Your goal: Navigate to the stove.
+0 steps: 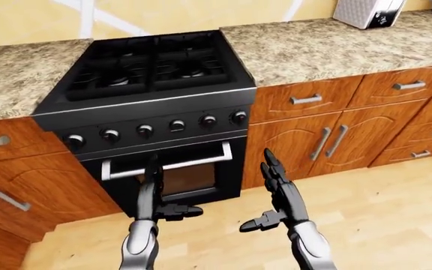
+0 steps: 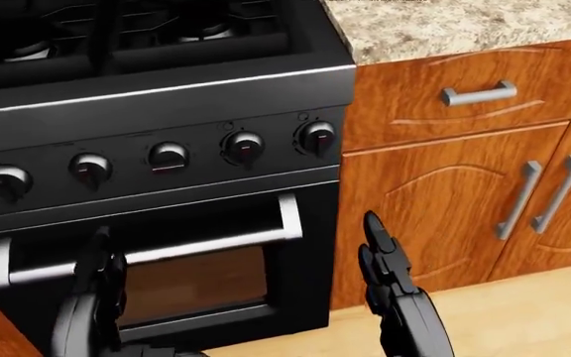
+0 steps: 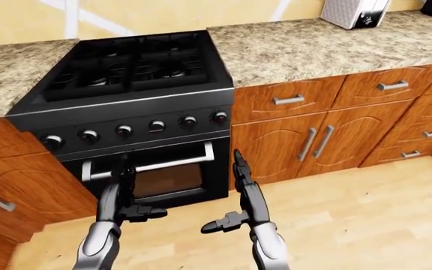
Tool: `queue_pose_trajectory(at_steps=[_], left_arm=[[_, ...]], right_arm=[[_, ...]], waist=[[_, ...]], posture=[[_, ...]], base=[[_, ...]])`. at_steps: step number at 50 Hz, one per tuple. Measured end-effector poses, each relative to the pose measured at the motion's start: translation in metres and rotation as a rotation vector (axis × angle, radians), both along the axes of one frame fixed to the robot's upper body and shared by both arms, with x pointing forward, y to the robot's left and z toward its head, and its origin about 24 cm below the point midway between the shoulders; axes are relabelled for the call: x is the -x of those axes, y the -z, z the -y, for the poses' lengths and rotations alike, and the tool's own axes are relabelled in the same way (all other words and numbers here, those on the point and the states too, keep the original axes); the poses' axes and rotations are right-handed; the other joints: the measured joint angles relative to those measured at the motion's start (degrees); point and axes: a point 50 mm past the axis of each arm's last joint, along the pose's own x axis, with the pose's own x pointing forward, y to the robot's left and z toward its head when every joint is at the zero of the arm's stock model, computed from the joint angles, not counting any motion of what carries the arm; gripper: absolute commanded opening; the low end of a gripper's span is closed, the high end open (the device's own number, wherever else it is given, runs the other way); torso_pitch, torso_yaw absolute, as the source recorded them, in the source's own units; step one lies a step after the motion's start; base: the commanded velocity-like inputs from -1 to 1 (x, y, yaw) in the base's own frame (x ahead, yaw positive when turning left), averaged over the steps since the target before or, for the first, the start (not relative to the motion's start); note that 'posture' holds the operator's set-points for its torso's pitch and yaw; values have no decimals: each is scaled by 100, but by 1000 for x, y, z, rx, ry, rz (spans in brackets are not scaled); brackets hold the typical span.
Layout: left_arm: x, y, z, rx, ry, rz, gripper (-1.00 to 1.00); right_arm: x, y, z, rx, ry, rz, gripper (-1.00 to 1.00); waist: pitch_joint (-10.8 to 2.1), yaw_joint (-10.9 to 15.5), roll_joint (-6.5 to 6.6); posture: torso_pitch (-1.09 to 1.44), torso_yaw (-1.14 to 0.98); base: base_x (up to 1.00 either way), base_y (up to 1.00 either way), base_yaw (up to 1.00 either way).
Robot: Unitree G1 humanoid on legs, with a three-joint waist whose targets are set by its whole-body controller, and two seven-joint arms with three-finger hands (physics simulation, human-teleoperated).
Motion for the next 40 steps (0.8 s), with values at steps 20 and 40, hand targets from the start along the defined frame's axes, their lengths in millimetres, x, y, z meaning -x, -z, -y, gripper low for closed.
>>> queue_pose_trajectory(at_steps=[20, 40], left_arm=[[-1, -1, 9, 13, 33, 0, 100], [-1, -2, 3, 2, 10, 8, 100]], right_arm=[[-1, -1, 9, 18, 31, 6, 100], [-3, -6, 3, -3, 7, 36, 100]], waist=[[-39, -94, -485], [6, 69, -513]], posture=[[0, 0], [0, 0]], base=[[0, 22, 0], [0, 11, 0]])
